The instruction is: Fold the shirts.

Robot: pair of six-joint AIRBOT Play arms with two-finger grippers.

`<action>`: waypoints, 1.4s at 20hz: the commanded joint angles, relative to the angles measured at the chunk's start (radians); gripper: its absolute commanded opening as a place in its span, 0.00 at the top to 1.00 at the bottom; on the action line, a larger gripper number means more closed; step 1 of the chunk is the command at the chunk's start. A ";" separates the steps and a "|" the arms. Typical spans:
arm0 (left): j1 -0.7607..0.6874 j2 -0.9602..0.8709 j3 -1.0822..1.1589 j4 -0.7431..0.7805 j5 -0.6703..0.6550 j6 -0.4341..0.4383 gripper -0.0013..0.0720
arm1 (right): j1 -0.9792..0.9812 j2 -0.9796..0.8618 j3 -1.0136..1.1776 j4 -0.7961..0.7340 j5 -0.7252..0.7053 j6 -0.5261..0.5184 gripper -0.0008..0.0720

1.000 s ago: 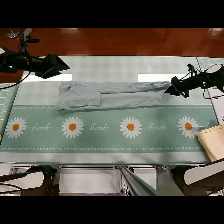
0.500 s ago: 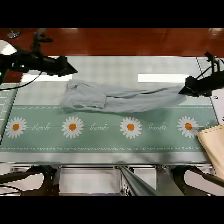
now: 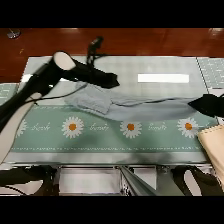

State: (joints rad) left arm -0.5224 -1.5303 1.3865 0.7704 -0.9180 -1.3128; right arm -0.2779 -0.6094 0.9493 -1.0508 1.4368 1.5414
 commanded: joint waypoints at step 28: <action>0.467 0.303 0.074 0.282 -0.291 -0.182 0.95 | 0.410 -0.254 0.055 0.422 -0.372 -0.121 0.95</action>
State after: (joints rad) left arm -0.2447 -1.3705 1.4796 0.9398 -1.1187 -1.5005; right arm -0.0669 -0.7383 0.9672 -0.6388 1.2285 1.4319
